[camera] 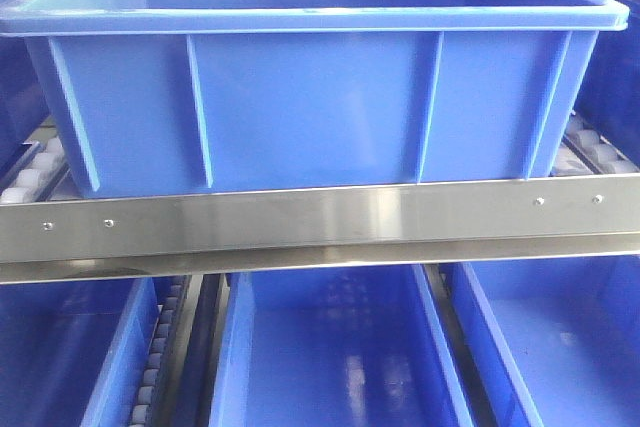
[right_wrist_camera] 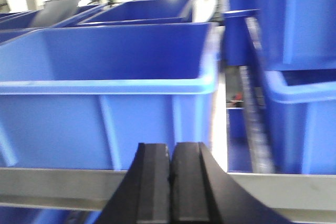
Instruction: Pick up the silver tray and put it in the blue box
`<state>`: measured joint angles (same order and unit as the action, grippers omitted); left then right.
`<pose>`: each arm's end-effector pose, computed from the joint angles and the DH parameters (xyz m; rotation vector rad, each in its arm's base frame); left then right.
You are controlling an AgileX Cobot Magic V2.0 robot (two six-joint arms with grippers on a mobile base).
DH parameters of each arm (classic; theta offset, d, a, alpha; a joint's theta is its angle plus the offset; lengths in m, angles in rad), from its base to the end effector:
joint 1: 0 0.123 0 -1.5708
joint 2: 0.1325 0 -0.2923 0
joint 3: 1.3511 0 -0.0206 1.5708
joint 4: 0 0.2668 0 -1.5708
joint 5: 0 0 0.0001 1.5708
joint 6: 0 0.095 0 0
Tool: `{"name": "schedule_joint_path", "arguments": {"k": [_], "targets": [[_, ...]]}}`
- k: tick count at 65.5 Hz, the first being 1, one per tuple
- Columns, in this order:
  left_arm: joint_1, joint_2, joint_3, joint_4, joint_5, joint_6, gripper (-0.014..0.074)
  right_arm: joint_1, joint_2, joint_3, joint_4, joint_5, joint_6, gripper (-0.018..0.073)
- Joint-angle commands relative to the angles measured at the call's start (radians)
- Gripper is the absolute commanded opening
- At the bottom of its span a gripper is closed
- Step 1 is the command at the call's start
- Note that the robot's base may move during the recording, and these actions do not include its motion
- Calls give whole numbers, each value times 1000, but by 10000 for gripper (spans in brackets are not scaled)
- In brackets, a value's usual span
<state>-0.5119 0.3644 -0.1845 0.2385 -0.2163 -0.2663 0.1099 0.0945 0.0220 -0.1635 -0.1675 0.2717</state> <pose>0.0891 -0.0555 0.2692 0.3895 1.4188 -0.4814 0.0758 0.0109 0.2143 -0.0220 1.4377 0.2006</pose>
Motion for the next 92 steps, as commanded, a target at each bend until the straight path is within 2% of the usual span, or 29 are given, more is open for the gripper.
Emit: {"name": "schedule_joint_path", "arguments": {"k": [1,6,10,22,32,83,86,90,92], "targets": [[-7,4,-26,-1,-88,3,-6,-57,-35,-12,14,-46,-67,52],[-7,4,-26,-1,-88,3,-6,-67,-87,-12,31,-34,-155,52],[-7,4,-26,1,-88,3,-6,-67,-129,-12,62,-20,-184,52],[-7,4,-26,3,-88,3,-6,-67,-125,-12,78,7,-183,52],[-7,4,-26,5,-88,3,-6,-67,-125,-12,117,85,-182,52],[-7,4,-26,8,-76,3,-6,-67,-125,-12,122,66,-182,52],[8,-1,-26,-2,-43,34,-6,-67,-125,-12,122,66,-182,52],[48,-14,-26,-77,5,86,-6,-67,-125,-12,122,66,-182,52],[75,-24,-26,-90,10,115,-6,-67,-125,-12,122,66,-182,52]]}}
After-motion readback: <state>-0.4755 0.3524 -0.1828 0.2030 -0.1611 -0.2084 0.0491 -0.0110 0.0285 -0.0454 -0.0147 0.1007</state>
